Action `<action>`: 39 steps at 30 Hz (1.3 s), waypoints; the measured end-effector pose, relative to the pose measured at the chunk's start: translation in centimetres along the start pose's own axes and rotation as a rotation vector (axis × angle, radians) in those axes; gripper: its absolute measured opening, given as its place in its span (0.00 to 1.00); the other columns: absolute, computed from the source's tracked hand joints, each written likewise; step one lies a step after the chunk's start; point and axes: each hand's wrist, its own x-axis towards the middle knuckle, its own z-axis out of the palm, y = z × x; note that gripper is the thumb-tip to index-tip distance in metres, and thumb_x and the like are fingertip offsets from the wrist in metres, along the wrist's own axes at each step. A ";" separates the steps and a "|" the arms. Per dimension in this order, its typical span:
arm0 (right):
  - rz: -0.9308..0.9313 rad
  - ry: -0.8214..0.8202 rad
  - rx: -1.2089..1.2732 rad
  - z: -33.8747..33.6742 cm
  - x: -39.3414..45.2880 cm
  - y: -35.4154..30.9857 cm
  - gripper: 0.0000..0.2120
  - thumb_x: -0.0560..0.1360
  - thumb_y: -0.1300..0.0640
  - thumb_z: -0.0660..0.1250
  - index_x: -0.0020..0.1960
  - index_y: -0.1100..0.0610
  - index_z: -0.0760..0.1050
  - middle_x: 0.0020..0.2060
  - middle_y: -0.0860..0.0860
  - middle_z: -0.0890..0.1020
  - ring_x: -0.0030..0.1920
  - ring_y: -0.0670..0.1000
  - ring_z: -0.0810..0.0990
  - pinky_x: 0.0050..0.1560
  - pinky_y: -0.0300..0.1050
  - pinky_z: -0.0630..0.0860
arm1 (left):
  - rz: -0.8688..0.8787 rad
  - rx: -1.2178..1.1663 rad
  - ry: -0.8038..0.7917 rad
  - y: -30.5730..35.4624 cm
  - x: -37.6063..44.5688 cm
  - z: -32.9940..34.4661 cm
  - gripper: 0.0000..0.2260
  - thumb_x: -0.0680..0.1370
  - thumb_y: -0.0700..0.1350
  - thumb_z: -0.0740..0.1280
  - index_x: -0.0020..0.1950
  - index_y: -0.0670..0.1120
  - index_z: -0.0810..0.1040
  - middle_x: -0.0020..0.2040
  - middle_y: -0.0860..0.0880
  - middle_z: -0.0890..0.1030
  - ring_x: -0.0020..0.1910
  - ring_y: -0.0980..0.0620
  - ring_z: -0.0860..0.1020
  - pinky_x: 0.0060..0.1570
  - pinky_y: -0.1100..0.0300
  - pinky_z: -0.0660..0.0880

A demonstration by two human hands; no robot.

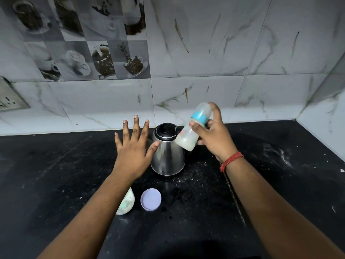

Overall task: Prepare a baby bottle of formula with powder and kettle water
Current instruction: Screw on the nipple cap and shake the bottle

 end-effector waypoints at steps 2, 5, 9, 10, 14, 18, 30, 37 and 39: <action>0.000 0.059 0.046 0.0 -0.1 0.0 0.35 0.77 0.54 0.73 0.75 0.43 0.56 0.56 0.55 0.81 0.49 0.51 0.85 0.37 0.47 0.84 | -0.007 -0.012 0.001 0.2 0.1 -0.1 0.41 0.73 0.76 0.30 0.83 0.59 0.39 0.83 0.53 0.32 0.81 0.45 0.30 0.78 0.32 0.40; -0.058 0.256 0.069 0.3 -0.1 0.1 0.36 0.77 0.52 0.73 0.76 0.43 0.54 0.57 0.56 0.81 0.48 0.52 0.85 0.44 0.59 0.85 | -0.006 -0.003 -0.001 0.4 0.0 -0.1 0.42 0.73 0.76 0.30 0.83 0.59 0.39 0.83 0.53 0.32 0.81 0.45 0.30 0.78 0.32 0.40; -0.050 0.071 -0.085 0.7 -0.5 0.1 0.36 0.74 0.49 0.75 0.73 0.40 0.57 0.53 0.52 0.82 0.48 0.53 0.86 0.46 0.62 0.85 | -0.002 -0.006 0.001 0.4 -0.1 -0.2 0.41 0.73 0.76 0.30 0.83 0.59 0.39 0.83 0.53 0.33 0.81 0.45 0.31 0.78 0.32 0.40; -0.039 0.139 -0.005 0.6 -0.4 -0.1 0.36 0.75 0.50 0.75 0.74 0.41 0.57 0.55 0.53 0.82 0.49 0.53 0.86 0.45 0.61 0.85 | -0.009 -0.015 0.001 0.4 -0.1 -0.3 0.42 0.73 0.77 0.30 0.83 0.59 0.40 0.83 0.53 0.33 0.81 0.44 0.31 0.78 0.33 0.40; 0.010 0.116 0.051 0.8 -0.4 -0.2 0.36 0.76 0.52 0.74 0.74 0.41 0.56 0.56 0.55 0.81 0.50 0.54 0.86 0.41 0.57 0.86 | 0.003 0.001 0.005 0.7 -0.3 -0.4 0.41 0.73 0.76 0.30 0.83 0.60 0.39 0.83 0.53 0.33 0.82 0.44 0.32 0.78 0.32 0.40; 0.036 0.071 0.046 1.1 -0.9 0.2 0.35 0.75 0.50 0.75 0.73 0.38 0.58 0.55 0.54 0.82 0.51 0.54 0.86 0.42 0.59 0.85 | -0.007 -0.026 0.013 0.8 -0.1 -0.5 0.40 0.74 0.76 0.32 0.83 0.59 0.40 0.83 0.53 0.33 0.82 0.44 0.31 0.78 0.33 0.40; 0.071 0.082 0.174 0.0 -0.2 0.2 0.34 0.75 0.52 0.75 0.73 0.40 0.58 0.56 0.56 0.81 0.54 0.56 0.85 0.42 0.61 0.85 | -0.009 -0.034 0.029 0.7 -0.4 -0.9 0.41 0.74 0.76 0.33 0.83 0.59 0.40 0.83 0.53 0.33 0.82 0.44 0.32 0.78 0.32 0.40; 0.067 0.108 0.201 -0.3 -0.6 0.1 0.33 0.76 0.51 0.74 0.72 0.38 0.58 0.55 0.55 0.82 0.53 0.56 0.86 0.42 0.61 0.85 | -0.030 -0.032 0.029 0.5 -0.5 -1.1 0.37 0.77 0.73 0.38 0.83 0.59 0.40 0.82 0.53 0.32 0.82 0.44 0.32 0.78 0.32 0.40; 0.077 -0.012 0.109 0.1 -1.1 0.4 0.32 0.72 0.48 0.76 0.68 0.34 0.62 0.53 0.56 0.83 0.52 0.57 0.86 0.42 0.64 0.85 | -0.031 -0.035 0.034 0.5 -0.4 -1.2 0.37 0.77 0.72 0.39 0.83 0.59 0.40 0.83 0.53 0.32 0.82 0.44 0.32 0.78 0.32 0.40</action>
